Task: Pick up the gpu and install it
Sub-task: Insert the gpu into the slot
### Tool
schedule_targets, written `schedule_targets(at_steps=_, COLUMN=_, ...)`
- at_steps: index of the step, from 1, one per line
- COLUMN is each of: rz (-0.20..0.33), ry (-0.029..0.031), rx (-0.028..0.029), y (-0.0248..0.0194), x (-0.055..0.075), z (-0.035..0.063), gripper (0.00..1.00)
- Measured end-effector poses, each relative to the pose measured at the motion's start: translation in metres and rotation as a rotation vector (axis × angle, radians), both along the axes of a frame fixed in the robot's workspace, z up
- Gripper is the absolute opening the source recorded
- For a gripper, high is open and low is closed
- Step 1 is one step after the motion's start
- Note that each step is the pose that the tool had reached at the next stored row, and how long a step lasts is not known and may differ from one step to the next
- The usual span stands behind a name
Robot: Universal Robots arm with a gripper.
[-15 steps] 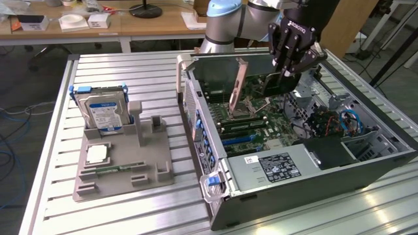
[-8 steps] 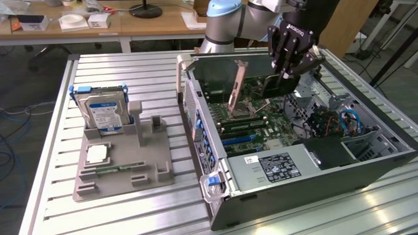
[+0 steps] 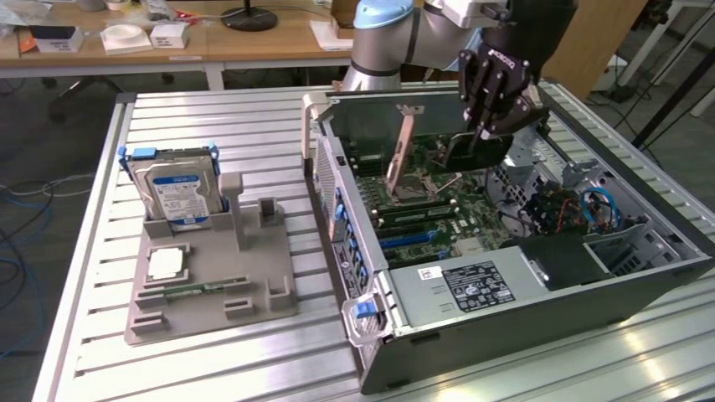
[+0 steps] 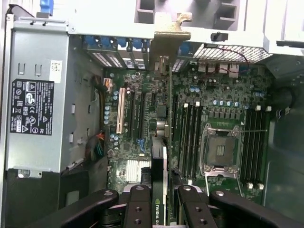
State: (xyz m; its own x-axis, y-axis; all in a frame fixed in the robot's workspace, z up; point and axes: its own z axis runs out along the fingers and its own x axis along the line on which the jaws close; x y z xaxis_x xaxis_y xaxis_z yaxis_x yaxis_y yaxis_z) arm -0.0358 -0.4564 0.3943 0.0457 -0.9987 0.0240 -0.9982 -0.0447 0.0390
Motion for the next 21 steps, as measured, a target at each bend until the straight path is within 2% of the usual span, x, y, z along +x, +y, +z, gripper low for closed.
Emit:
schedule_targets(at_steps=8, rz=-0.041, ry=-0.0007, rx=0.0000, y=0.0001, x=0.000, z=-0.0088, gripper=0.26)
schedule_targets(at_steps=21, rz=-0.068, ry=-0.0033, rx=-0.0018, y=0.0003, x=0.000, z=-0.0235, gripper=0.26)
